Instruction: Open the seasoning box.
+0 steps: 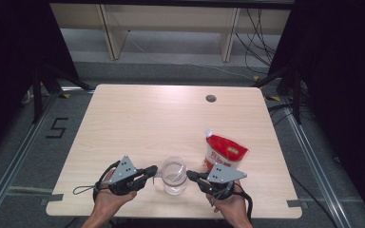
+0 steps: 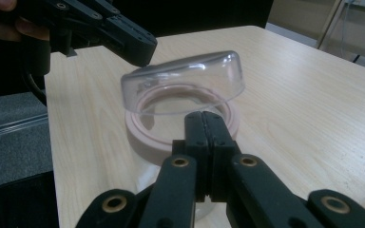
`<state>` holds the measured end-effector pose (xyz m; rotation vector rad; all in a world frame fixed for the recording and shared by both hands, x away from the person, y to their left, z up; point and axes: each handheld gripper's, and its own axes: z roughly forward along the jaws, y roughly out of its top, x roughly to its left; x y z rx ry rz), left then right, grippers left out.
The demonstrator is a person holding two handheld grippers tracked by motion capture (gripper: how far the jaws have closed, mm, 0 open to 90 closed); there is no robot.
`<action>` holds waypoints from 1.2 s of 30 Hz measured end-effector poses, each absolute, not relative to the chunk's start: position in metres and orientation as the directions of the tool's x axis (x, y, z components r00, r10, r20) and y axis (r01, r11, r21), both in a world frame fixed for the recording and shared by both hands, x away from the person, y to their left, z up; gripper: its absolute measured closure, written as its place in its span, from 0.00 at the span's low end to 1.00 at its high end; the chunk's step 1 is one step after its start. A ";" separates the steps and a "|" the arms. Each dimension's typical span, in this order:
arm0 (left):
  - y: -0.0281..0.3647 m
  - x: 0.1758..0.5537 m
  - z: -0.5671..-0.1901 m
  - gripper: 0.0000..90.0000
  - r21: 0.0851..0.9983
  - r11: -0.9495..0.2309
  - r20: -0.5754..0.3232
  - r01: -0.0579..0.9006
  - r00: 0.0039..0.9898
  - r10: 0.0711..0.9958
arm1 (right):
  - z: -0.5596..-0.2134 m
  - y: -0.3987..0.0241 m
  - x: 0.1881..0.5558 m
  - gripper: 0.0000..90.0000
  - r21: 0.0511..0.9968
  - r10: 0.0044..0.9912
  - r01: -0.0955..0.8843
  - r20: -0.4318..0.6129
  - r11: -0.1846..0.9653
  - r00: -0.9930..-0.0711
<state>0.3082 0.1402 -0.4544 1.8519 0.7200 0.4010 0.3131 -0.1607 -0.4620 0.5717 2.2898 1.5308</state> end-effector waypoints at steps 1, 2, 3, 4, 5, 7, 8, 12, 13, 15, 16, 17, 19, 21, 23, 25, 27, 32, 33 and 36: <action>0.141 0.309 -0.453 0.95 0.921 -0.273 -0.038 0.277 0.764 0.644 | -0.461 -0.160 0.313 1.00 0.928 0.499 0.144 -0.050 0.343 -0.865; 0.142 0.309 -0.453 0.93 0.924 -0.270 -0.035 0.270 0.763 0.645 | -0.461 -0.159 0.314 1.00 0.927 0.486 0.132 -0.060 0.352 -0.872; 0.144 0.308 -0.452 0.92 0.921 -0.277 -0.029 0.275 0.757 0.653 | -0.461 -0.157 0.313 1.00 0.930 0.496 0.127 -0.066 0.345 -0.866; 0.146 0.307 -0.453 0.89 0.924 -0.266 -0.038 0.275 0.759 0.650 | -0.461 -0.156 0.313 1.00 0.932 0.498 0.127 -0.063 0.340 -0.865; 0.149 0.307 -0.453 0.88 0.923 -0.269 -0.037 0.273 0.763 0.646 | -0.460 -0.156 0.313 1.00 0.931 0.483 0.126 -0.059 0.342 -0.873; 0.154 0.304 -0.455 0.83 0.917 -0.279 -0.044 0.285 0.768 0.639 | -0.458 -0.156 0.314 1.00 0.930 0.485 0.123 -0.066 0.347 -0.872; 0.156 0.302 -0.457 0.80 0.916 -0.279 -0.048 0.287 0.769 0.637 | -0.458 -0.155 0.314 1.00 0.932 0.484 0.124 -0.062 0.342 -0.873; 0.159 0.294 -0.465 0.68 0.897 -0.306 -0.068 0.319 0.783 0.619 | -0.456 -0.153 0.313 1.00 0.936 0.490 0.105 -0.079 0.337 -0.868; 0.159 0.293 -0.467 0.66 0.893 -0.321 -0.063 0.317 0.791 0.608 | -0.456 -0.152 0.314 1.00 0.938 0.493 0.101 -0.081 0.331 -0.866; 0.160 0.290 -0.471 0.61 0.886 -0.343 -0.043 0.312 0.793 0.608 | -0.455 -0.151 0.314 1.00 0.936 0.485 0.104 -0.078 0.337 -0.871; 0.161 0.288 -0.473 0.58 0.881 -0.346 -0.047 0.324 0.786 0.616 | -0.454 -0.150 0.314 1.00 0.938 0.489 0.096 -0.085 0.334 -0.868; 0.162 0.289 -0.474 0.55 0.882 -0.359 -0.028 0.305 0.795 0.606 | -0.454 -0.149 0.313 1.00 0.940 0.499 0.099 -0.082 0.327 -0.863; 0.164 0.288 -0.477 0.47 0.882 -0.349 -0.041 0.317 0.789 0.613 | -0.451 -0.147 0.314 1.00 0.939 0.480 0.086 -0.091 0.334 -0.873; 0.166 0.287 -0.480 0.39 0.883 -0.323 -0.077 0.340 0.785 0.614 | -0.448 -0.145 0.314 1.00 0.938 0.474 0.081 -0.094 0.336 -0.875; 0.169 0.287 -0.483 0.37 0.885 -0.306 -0.093 0.350 0.778 0.621 | -0.446 -0.142 0.315 1.00 0.939 0.465 0.073 -0.097 0.335 -0.880; 0.172 0.285 -0.485 0.33 0.876 -0.315 -0.090 0.364 0.767 0.636 | -0.444 -0.140 0.316 1.00 0.939 0.461 0.063 -0.107 0.338 -0.881; 0.174 0.285 -0.487 0.32 0.874 -0.310 -0.101 0.373 0.765 0.636 | -0.443 -0.138 0.316 1.00 0.941 0.457 0.058 -0.107 0.333 -0.883; 0.178 0.284 -0.490 0.29 0.873 -0.300 -0.110 0.384 0.754 0.647 | -0.440 -0.134 0.316 1.00 0.943 0.449 0.046 -0.114 0.330 -0.886; 0.179 0.283 -0.490 0.28 0.872 -0.296 -0.111 0.389 0.747 0.655 | -0.440 -0.133 0.316 1.00 0.944 0.459 0.047 -0.115 0.327 -0.881; 0.181 0.282 -0.492 0.26 0.866 -0.307 -0.113 0.394 0.753 0.648 | -0.439 -0.130 0.316 1.00 0.942 0.452 0.048 -0.114 0.332 -0.885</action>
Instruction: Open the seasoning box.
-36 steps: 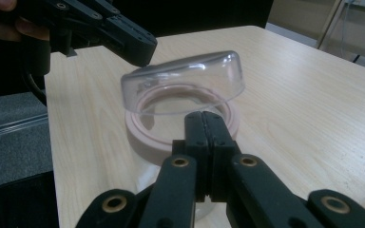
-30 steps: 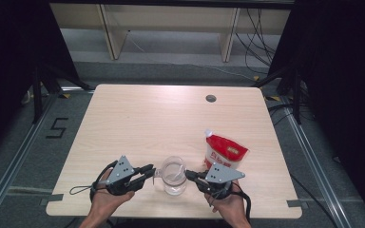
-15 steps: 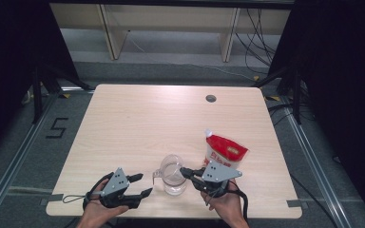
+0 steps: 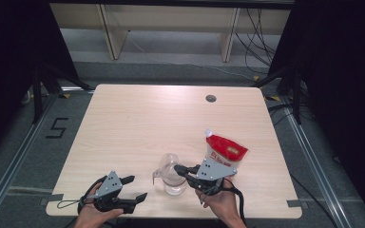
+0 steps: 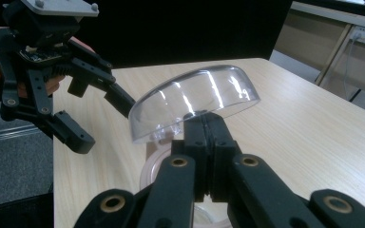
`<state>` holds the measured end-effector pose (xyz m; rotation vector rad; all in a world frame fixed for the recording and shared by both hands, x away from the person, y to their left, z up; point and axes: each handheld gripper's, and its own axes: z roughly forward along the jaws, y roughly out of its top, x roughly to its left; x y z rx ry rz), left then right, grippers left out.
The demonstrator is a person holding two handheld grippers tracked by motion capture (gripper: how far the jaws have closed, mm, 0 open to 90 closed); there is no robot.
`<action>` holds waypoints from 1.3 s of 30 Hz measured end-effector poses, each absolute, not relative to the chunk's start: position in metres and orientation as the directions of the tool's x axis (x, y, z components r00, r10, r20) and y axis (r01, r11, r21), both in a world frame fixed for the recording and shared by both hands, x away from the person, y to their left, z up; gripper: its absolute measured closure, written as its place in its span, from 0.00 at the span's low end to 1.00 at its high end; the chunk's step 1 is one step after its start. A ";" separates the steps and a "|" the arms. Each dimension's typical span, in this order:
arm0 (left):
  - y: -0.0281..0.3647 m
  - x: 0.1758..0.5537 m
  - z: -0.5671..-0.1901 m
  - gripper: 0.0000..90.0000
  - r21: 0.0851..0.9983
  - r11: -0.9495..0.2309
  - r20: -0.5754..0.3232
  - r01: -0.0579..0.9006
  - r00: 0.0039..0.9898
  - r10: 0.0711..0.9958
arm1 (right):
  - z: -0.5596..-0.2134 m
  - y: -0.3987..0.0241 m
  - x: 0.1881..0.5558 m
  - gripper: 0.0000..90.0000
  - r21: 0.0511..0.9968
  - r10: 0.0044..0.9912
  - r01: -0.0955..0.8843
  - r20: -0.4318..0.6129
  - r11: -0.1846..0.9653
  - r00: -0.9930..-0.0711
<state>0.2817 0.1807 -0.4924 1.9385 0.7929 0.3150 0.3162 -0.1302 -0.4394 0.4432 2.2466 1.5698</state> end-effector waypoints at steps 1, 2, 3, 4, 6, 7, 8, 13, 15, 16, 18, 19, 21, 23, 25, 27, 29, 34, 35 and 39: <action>0.180 0.281 -0.493 0.26 0.866 -0.302 -0.119 0.398 0.751 0.650 | -0.439 -0.130 0.317 1.00 0.942 0.451 0.033 -0.128 0.334 -0.883; 0.180 0.280 -0.493 0.25 0.865 -0.302 -0.115 0.400 0.745 0.657 | -0.440 -0.128 0.317 0.99 0.945 0.443 0.040 -0.115 0.325 -0.889; 0.181 0.280 -0.493 0.24 0.866 -0.303 -0.113 0.398 0.746 0.657 | -0.439 -0.128 0.316 0.99 0.943 0.450 0.039 -0.121 0.331 -0.885; 0.182 0.281 -0.493 0.24 0.868 -0.315 -0.097 0.384 0.753 0.651 | -0.439 -0.127 0.316 0.99 0.944 0.451 0.038 -0.121 0.328 -0.884; 0.182 0.282 -0.494 0.23 0.864 -0.326 -0.091 0.383 0.757 0.648 | -0.439 -0.127 0.317 0.99 0.939 0.441 0.035 -0.128 0.343 -0.888; 0.182 0.282 -0.494 0.23 0.862 -0.329 -0.091 0.386 0.756 0.648 | -0.439 -0.126 0.317 0.99 0.940 0.437 0.035 -0.125 0.341 -0.891; 0.182 0.282 -0.495 0.22 0.861 -0.330 -0.091 0.388 0.754 0.650 | -0.439 -0.126 0.317 0.99 0.940 0.438 0.037 -0.122 0.338 -0.891; 0.182 0.281 -0.496 0.22 0.850 -0.319 -0.109 0.419 0.732 0.673 | -0.437 -0.119 0.315 0.99 0.945 0.435 0.031 -0.120 0.325 -0.892; 0.183 0.282 -0.496 0.22 0.852 -0.317 -0.109 0.417 0.733 0.671 | -0.436 -0.116 0.313 0.99 0.946 0.435 0.027 -0.124 0.323 -0.892; 0.182 0.282 -0.496 0.22 0.856 -0.308 -0.113 0.415 0.732 0.672 | -0.435 -0.115 0.315 0.99 0.943 0.425 -0.008 -0.157 0.332 -0.892; 0.183 0.281 -0.495 0.22 0.855 -0.314 -0.107 0.412 0.733 0.671 | -0.435 -0.112 0.313 0.99 0.946 0.424 0.019 -0.128 0.325 -0.896; 0.184 0.282 -0.495 0.22 0.856 -0.328 -0.091 0.400 0.741 0.665 | -0.434 -0.111 0.313 0.99 0.946 0.416 0.018 -0.126 0.325 -0.900; 0.183 0.282 -0.495 0.21 0.856 -0.325 -0.094 0.401 0.740 0.666 | -0.434 -0.110 0.313 0.99 0.945 0.410 0.000 -0.142 0.327 -0.901; 0.184 0.282 -0.495 0.21 0.857 -0.324 -0.094 0.401 0.739 0.667 | -0.434 -0.107 0.311 0.99 0.947 0.413 0.020 -0.121 0.320 -0.903; 0.184 0.283 -0.495 0.21 0.855 -0.327 -0.093 0.402 0.740 0.667 | -0.434 -0.104 0.310 0.99 0.946 0.400 0.025 -0.112 0.322 -0.910; 0.183 0.283 -0.495 0.21 0.856 -0.323 -0.096 0.404 0.739 0.667 | -0.434 -0.102 0.310 0.99 0.944 0.393 0.010 -0.128 0.331 -0.911; 0.183 0.283 -0.495 0.21 0.856 -0.322 -0.098 0.405 0.737 0.668 | -0.435 -0.100 0.307 0.99 0.946 0.403 0.028 -0.110 0.322 -0.908; 0.184 0.283 -0.494 0.21 0.855 -0.327 -0.090 0.402 0.736 0.671 | -0.436 -0.096 0.305 0.98 0.938 0.371 0.011 -0.126 0.346 -0.920; 0.184 0.283 -0.493 0.21 0.854 -0.328 -0.089 0.403 0.736 0.672 | -0.436 -0.096 0.305 0.98 0.938 0.371 0.010 -0.128 0.348 -0.920; 0.183 0.283 -0.494 0.21 0.861 -0.317 -0.093 0.398 0.736 0.670 | -0.436 -0.101 0.307 0.98 0.942 0.383 0.011 -0.126 0.335 -0.915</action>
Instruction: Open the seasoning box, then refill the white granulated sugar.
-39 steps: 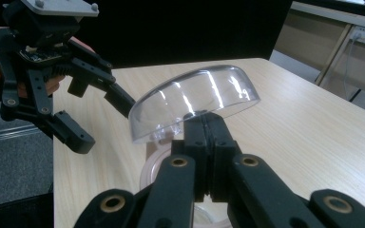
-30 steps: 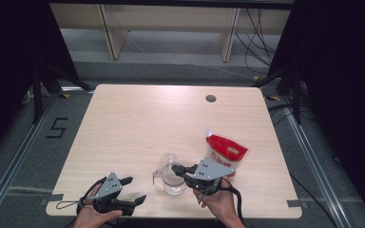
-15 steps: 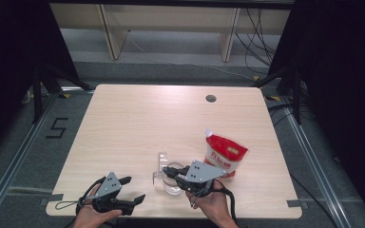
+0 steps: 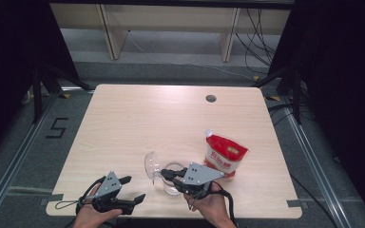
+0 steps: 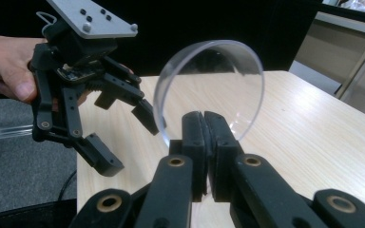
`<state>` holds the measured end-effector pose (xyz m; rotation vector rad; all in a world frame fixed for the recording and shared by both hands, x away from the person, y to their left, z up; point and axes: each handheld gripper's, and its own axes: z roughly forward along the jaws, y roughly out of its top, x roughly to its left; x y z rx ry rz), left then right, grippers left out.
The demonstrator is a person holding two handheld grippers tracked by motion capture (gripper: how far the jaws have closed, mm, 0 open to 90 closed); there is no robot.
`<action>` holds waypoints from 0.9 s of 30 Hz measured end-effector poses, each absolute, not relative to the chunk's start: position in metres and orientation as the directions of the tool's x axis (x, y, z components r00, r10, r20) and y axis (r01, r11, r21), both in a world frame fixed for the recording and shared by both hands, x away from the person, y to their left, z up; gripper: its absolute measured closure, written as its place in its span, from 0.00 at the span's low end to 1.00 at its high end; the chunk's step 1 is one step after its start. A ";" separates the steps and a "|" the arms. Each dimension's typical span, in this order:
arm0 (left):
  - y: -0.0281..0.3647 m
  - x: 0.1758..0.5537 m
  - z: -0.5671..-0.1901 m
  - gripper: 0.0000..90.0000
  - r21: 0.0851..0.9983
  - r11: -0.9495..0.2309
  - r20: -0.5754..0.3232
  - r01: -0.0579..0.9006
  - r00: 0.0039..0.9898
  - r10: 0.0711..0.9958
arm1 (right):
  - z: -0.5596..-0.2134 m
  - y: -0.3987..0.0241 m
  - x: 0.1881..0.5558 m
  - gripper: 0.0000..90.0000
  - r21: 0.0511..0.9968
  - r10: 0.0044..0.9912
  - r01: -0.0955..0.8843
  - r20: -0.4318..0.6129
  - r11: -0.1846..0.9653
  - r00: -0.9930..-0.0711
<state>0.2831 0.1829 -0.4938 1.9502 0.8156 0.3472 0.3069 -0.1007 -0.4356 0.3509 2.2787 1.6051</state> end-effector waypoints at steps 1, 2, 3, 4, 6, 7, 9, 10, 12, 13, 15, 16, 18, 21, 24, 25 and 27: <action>0.183 0.283 -0.493 0.21 0.857 -0.321 -0.094 0.403 0.736 0.671 | -0.435 -0.103 0.307 0.98 0.943 0.391 0.010 -0.128 0.332 -0.912; 0.183 0.283 -0.493 0.21 0.854 -0.324 -0.093 0.407 0.733 0.674 | -0.436 -0.104 0.308 0.97 0.943 0.395 0.008 -0.131 0.332 -0.909; 0.183 0.283 -0.493 0.21 0.856 -0.323 -0.093 0.404 0.734 0.672 | -0.436 -0.106 0.308 0.97 0.944 0.398 0.010 -0.129 0.330 -0.908; 0.183 0.283 -0.493 0.21 0.856 -0.320 -0.096 0.407 0.732 0.675 | -0.437 -0.107 0.308 0.97 0.945 0.392 0.027 -0.109 0.326 -0.914; 0.182 0.283 -0.493 0.21 0.856 -0.298 -0.119 0.422 0.722 0.681 | -0.437 -0.111 0.308 0.96 0.946 0.397 0.016 -0.121 0.325 -0.910; 0.182 0.283 -0.493 0.21 0.855 -0.299 -0.119 0.424 0.722 0.682 | -0.437 -0.115 0.308 0.95 0.946 0.400 0.015 -0.122 0.323 -0.908; 0.182 0.285 -0.493 0.21 0.857 -0.323 -0.091 0.401 0.735 0.672 | -0.438 -0.121 0.308 0.93 0.949 0.422 0.030 -0.112 0.314 -0.900; 0.182 0.285 -0.494 0.21 0.857 -0.319 -0.095 0.404 0.732 0.674 | -0.438 -0.124 0.309 0.92 0.952 0.425 0.022 -0.116 0.307 -0.898; 0.182 0.285 -0.495 0.21 0.860 -0.313 -0.097 0.404 0.731 0.676 | -0.438 -0.130 0.310 0.90 0.955 0.433 0.031 -0.106 0.296 -0.895; 0.183 0.285 -0.495 0.21 0.859 -0.316 -0.095 0.403 0.731 0.676 | -0.439 -0.133 0.310 0.88 0.957 0.440 0.045 -0.090 0.287 -0.894; 0.183 0.284 -0.495 0.21 0.855 -0.312 -0.102 0.414 0.725 0.681 | -0.441 -0.137 0.309 0.84 0.956 0.444 0.051 -0.086 0.289 -0.892; 0.183 0.284 -0.494 0.20 0.855 -0.313 -0.101 0.413 0.725 0.681 | -0.442 -0.139 0.309 0.82 0.957 0.444 0.054 -0.081 0.284 -0.892; 0.182 0.283 -0.494 0.20 0.859 -0.304 -0.107 0.413 0.723 0.682 | -0.444 -0.143 0.307 0.81 0.956 0.466 0.061 -0.084 0.288 -0.881; 0.181 0.283 -0.495 0.20 0.862 -0.299 -0.108 0.409 0.725 0.680 | -0.445 -0.149 0.307 0.79 0.953 0.461 0.054 -0.094 0.297 -0.882; 0.181 0.283 -0.494 0.19 0.863 -0.291 -0.115 0.413 0.721 0.683 | -0.444 -0.156 0.306 0.76 0.954 0.489 0.050 -0.107 0.297 -0.865; 0.181 0.283 -0.494 0.19 0.860 -0.295 -0.109 0.415 0.716 0.689 | -0.444 -0.157 0.306 0.75 0.956 0.479 0.049 -0.100 0.288 -0.872; 0.182 0.283 -0.494 0.19 0.861 -0.293 -0.112 0.415 0.718 0.687 | -0.444 -0.163 0.304 0.72 0.951 0.504 0.047 -0.119 0.305 -0.856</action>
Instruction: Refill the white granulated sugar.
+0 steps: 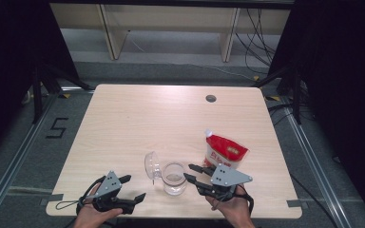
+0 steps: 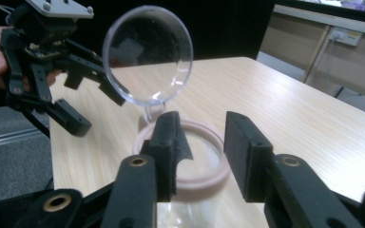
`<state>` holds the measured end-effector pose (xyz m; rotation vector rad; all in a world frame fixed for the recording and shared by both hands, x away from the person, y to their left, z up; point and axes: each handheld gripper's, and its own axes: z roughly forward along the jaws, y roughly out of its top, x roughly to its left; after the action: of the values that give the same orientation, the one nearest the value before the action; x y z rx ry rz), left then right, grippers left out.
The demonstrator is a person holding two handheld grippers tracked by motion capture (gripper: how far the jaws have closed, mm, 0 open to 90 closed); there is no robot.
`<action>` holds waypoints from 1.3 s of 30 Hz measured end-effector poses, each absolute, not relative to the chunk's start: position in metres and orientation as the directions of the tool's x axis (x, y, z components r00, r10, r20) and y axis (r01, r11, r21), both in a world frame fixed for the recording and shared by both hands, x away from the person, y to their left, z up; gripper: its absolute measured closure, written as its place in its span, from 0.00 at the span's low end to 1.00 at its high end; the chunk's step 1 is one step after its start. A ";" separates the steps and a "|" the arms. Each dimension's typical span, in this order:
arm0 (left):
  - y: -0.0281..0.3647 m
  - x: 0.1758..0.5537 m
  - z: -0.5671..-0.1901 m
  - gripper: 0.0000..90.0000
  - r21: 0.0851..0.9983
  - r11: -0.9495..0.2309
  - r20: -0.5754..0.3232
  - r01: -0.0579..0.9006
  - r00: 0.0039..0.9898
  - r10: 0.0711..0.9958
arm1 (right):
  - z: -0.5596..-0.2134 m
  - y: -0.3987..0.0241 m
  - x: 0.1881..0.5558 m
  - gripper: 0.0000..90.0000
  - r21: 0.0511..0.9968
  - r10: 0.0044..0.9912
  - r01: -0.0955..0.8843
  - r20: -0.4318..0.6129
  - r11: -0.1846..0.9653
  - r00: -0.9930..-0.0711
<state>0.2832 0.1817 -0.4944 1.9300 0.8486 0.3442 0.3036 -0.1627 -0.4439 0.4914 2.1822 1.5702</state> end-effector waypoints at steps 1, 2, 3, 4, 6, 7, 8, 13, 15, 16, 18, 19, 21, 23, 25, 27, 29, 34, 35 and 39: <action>0.182 0.283 -0.494 0.19 0.861 -0.291 -0.116 0.417 0.718 0.686 | -0.444 -0.165 0.303 0.72 0.950 0.501 0.056 -0.111 0.307 -0.858; 0.182 0.283 -0.494 0.19 0.859 -0.297 -0.112 0.416 0.720 0.684 | -0.445 -0.168 0.301 0.71 0.949 0.506 0.055 -0.116 0.310 -0.855; 0.181 0.283 -0.494 0.19 0.858 -0.298 -0.114 0.418 0.721 0.684 | -0.445 -0.170 0.300 0.70 0.950 0.515 0.069 -0.103 0.305 -0.851; 0.181 0.283 -0.494 0.19 0.860 -0.302 -0.110 0.413 0.726 0.679 | -0.445 -0.173 0.299 0.69 0.952 0.521 0.064 -0.107 0.300 -0.847; 0.181 0.283 -0.494 0.19 0.856 -0.316 -0.099 0.409 0.731 0.675 | -0.444 -0.179 0.296 0.66 0.949 0.533 0.081 -0.100 0.305 -0.840; 0.180 0.283 -0.494 0.19 0.858 -0.304 -0.109 0.415 0.725 0.680 | -0.444 -0.182 0.295 0.65 0.952 0.538 0.077 -0.100 0.298 -0.837; 0.180 0.284 -0.494 0.19 0.855 -0.315 -0.100 0.413 0.726 0.681 | -0.444 -0.185 0.295 0.63 0.950 0.538 0.074 -0.108 0.305 -0.836; 0.186 0.284 -0.493 0.18 0.862 -0.294 -0.110 0.412 0.720 0.686 | -0.445 -0.204 0.289 0.57 0.949 0.580 0.095 -0.104 0.301 -0.808; 0.187 0.285 -0.493 0.18 0.856 -0.308 -0.104 0.416 0.722 0.685 | -0.446 -0.209 0.287 0.57 0.948 0.589 0.096 -0.108 0.305 -0.801; 0.186 0.284 -0.494 0.18 0.857 -0.297 -0.115 0.422 0.717 0.688 | -0.447 -0.213 0.286 0.56 0.947 0.591 0.099 -0.107 0.306 -0.799; 0.186 0.285 -0.494 0.18 0.856 -0.315 -0.097 0.409 0.727 0.680 | -0.448 -0.217 0.284 0.55 0.947 0.605 0.103 -0.108 0.303 -0.789; 0.186 0.285 -0.494 0.18 0.857 -0.324 -0.086 0.400 0.732 0.675 | -0.449 -0.220 0.282 0.55 0.950 0.626 0.113 -0.101 0.292 -0.773; 0.185 0.286 -0.495 0.18 0.859 -0.321 -0.088 0.400 0.732 0.675 | -0.450 -0.225 0.280 0.54 0.949 0.625 0.110 -0.105 0.296 -0.774; 0.185 0.286 -0.495 0.18 0.859 -0.315 -0.092 0.403 0.728 0.679 | -0.450 -0.229 0.278 0.53 0.949 0.630 0.112 -0.106 0.296 -0.769; 0.184 0.285 -0.496 0.18 0.854 -0.307 -0.108 0.420 0.721 0.685 | -0.452 -0.234 0.276 0.53 0.947 0.644 0.131 -0.095 0.293 -0.759; 0.184 0.285 -0.496 0.18 0.853 -0.325 -0.087 0.408 0.727 0.681 | -0.454 -0.239 0.275 0.53 0.941 0.660 0.138 -0.107 0.308 -0.744; 0.184 0.285 -0.497 0.18 0.851 -0.323 -0.096 0.414 0.728 0.679 | -0.455 -0.243 0.274 0.53 0.940 0.665 0.141 -0.109 0.310 -0.739; 0.183 0.286 -0.498 0.18 0.851 -0.315 -0.104 0.420 0.723 0.683 | -0.458 -0.253 0.272 0.51 0.940 0.700 0.167 -0.096 0.298 -0.708; 0.183 0.285 -0.498 0.18 0.853 -0.309 -0.107 0.422 0.719 0.687 | -0.458 -0.256 0.273 0.50 0.938 0.702 0.169 -0.101 0.304 -0.705; 0.185 0.287 -0.497 0.18 0.851 -0.331 -0.084 0.407 0.729 0.680 | -0.462 -0.262 0.271 0.47 0.934 0.724 0.210 -0.070 0.289 -0.686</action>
<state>0.2866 0.1849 -0.4966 1.9678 0.8300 0.3562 0.2714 -0.2621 -0.4617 0.8335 2.0741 1.3917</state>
